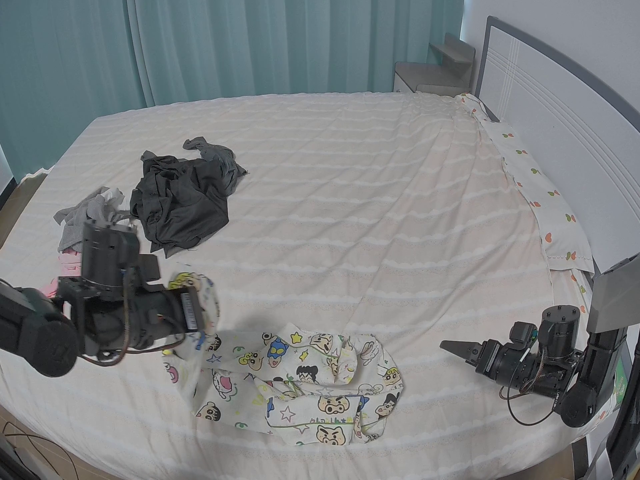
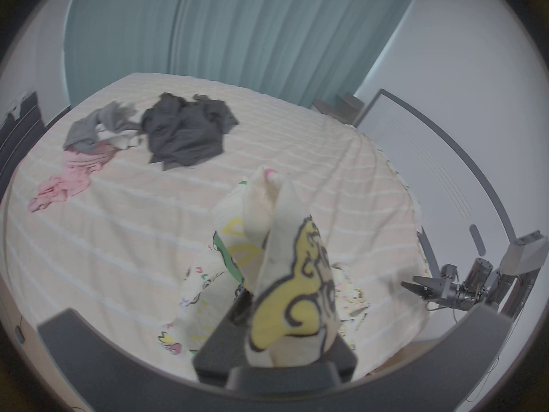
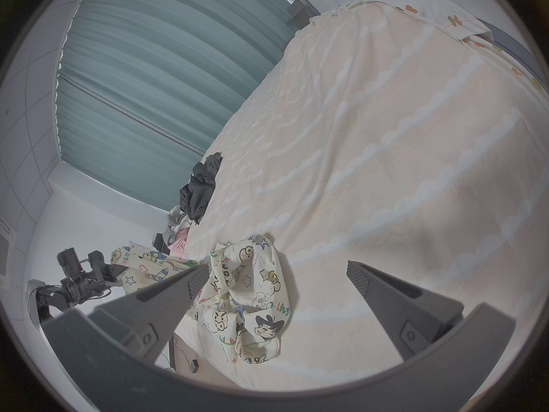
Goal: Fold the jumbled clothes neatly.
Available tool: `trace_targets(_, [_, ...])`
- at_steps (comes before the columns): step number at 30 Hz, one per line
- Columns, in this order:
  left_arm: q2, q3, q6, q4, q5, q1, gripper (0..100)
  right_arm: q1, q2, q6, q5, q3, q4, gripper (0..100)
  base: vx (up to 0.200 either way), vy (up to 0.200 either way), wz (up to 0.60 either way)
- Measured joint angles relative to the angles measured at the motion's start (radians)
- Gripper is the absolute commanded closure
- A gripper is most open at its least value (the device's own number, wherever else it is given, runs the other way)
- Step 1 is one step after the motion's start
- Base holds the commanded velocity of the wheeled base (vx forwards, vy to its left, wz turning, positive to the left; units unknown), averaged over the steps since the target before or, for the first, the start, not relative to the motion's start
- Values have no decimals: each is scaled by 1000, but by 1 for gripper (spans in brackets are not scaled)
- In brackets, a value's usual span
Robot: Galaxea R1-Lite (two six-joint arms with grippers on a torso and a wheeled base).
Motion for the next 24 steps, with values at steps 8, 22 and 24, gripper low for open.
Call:
trace_targets(8, [199,-219,-201,3,179,-324,100,-2,0,-1,0,-2,0,0,0,0,0])
trace_targets(22, [420,-355,-351,-75,231,-481,0,-13,7,-2,2,-8,0,0,0,0,0])
trace_targets(24, [427,-356,-352,-74,231,-483,0,-13,8,-2,3,-9,0,0,0,0,0])
